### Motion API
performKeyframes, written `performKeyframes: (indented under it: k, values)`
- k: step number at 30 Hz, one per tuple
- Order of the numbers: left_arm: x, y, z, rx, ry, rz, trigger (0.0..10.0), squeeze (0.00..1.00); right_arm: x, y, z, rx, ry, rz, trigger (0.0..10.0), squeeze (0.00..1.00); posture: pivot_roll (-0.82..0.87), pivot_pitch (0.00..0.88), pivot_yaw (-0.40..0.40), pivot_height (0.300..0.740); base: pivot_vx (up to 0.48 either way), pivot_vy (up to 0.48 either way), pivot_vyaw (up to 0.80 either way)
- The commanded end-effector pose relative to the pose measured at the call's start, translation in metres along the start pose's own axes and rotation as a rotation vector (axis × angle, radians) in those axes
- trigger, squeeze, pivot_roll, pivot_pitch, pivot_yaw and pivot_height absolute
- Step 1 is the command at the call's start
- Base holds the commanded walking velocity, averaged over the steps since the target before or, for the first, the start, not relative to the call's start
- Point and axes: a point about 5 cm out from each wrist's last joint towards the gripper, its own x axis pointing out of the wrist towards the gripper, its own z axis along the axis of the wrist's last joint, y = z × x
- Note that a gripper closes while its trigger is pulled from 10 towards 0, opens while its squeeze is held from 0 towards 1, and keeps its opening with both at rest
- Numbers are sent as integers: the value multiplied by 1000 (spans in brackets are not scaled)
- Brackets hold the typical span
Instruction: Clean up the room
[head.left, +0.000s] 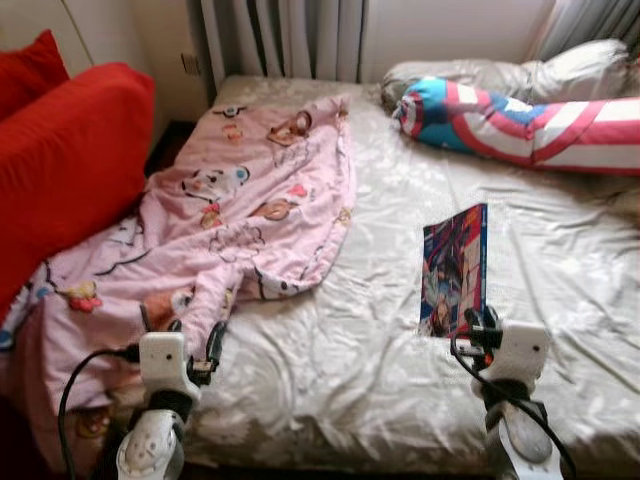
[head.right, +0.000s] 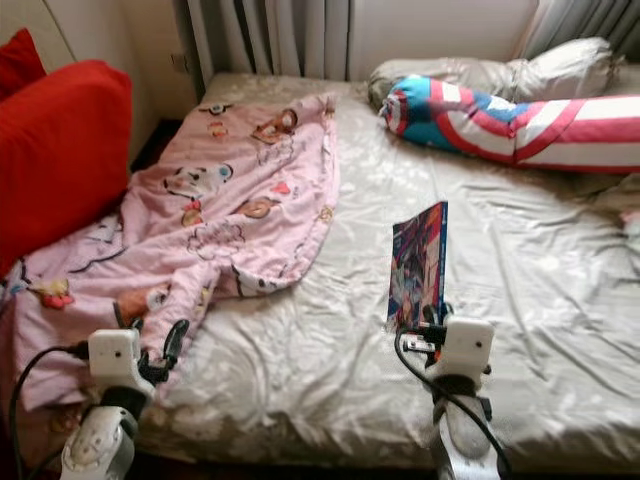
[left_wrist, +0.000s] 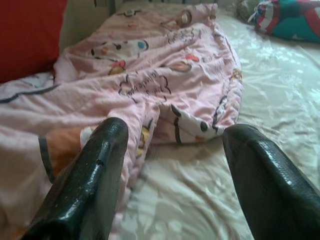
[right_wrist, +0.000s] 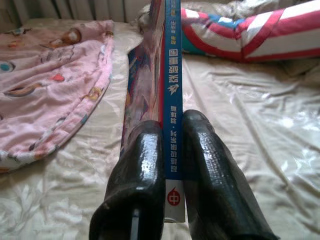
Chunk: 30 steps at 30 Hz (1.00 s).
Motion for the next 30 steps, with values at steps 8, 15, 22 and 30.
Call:
performKeyframes:
  k: [8, 15, 22, 30]
  values:
    - [0, -2, -3, -5, 17, -2, 10000, 0, 3, -3, 9, 0, -37, -5, 10000, 0, -6, 166, -38, 740, 0, -283, -289]
    - [2, -3, -3, -8, 17, 0, 10000, 0, 5, -4, 12, -14, -56, -5, 10000, 0, -7, 171, -39, 740, 0, -282, -110]
    - [3, -3, -3, -10, 17, -3, 10000, 0, 5, -3, 14, -15, -62, -5, 10000, 0, -11, 173, -36, 740, 0, -285, 0]
    - [4, -4, -3, -10, 15, -6, 10000, 0, 6, -3, 14, -17, -62, -5, 10000, 0, -13, 174, -36, 740, 0, -282, 0]
